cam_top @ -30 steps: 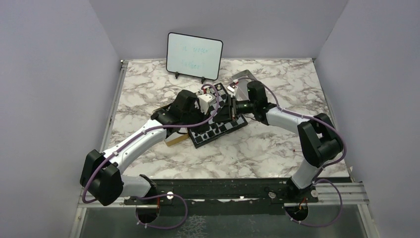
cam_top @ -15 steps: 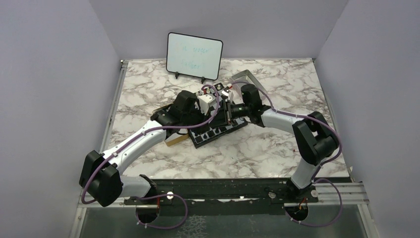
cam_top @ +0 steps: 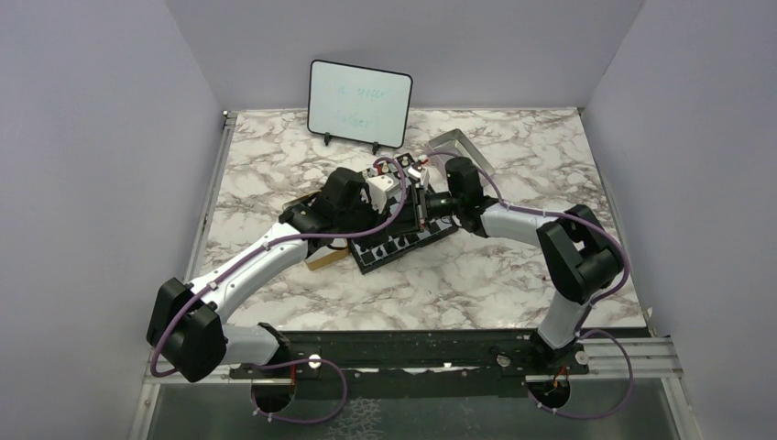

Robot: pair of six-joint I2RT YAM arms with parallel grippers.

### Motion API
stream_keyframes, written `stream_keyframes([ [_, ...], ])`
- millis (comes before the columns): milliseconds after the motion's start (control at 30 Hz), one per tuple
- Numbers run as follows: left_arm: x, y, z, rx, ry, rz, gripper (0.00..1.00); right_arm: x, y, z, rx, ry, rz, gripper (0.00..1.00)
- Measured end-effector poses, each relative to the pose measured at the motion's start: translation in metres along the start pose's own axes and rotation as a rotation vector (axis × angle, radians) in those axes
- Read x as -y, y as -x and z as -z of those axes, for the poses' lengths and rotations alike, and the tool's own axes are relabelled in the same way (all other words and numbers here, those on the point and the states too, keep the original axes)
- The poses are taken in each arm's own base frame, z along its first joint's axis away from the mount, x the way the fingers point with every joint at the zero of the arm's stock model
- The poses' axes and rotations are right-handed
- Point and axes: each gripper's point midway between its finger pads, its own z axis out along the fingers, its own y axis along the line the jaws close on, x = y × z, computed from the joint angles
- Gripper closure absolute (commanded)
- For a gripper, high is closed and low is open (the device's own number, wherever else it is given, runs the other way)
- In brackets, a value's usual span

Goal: Set up the chess pieces on the board
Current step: Place the chess piece on the chessboard.

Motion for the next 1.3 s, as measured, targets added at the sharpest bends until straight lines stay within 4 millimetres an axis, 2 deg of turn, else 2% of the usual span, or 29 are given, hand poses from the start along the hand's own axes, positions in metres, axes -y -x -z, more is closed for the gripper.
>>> stream_keyframes([
  [167, 0.0, 0.001, 0.001, 0.003, 0.0, -0.001, 0.81, -0.001, 0.001, 0.0, 0.004, 0.009, 0.005, 0.89],
  [300, -0.001, 0.0, 0.001, 0.002, 0.007, -0.002, 0.55, -0.001, -0.001, 0.0, 0.006, 0.011, -0.001, 0.93],
  [433, -0.006, 0.001, 0.001, 0.007, 0.037, -0.003, 0.46, 0.004, -0.005, 0.001, 0.005, 0.002, -0.014, 0.94],
  [567, -0.011, 0.002, 0.001, 0.009, 0.067, -0.003, 0.41, 0.012, 0.002, 0.004, 0.043, -0.027, -0.024, 0.94],
  [767, -0.02, 0.001, 0.002, 0.008, 0.117, 0.004, 0.37, 0.03, 0.028, 0.027, 0.167, -0.155, 0.002, 0.94],
  [1067, -0.029, 0.001, 0.007, 0.012, 0.185, 0.03, 0.36, 0.057, 0.074, 0.07, 0.331, -0.539, 0.188, 0.94],
  [1300, -0.034, 0.017, 0.032, 0.099, 0.258, 0.021, 0.36, 0.094, 0.082, 0.101, 0.348, -0.809, 0.275, 0.94],
])
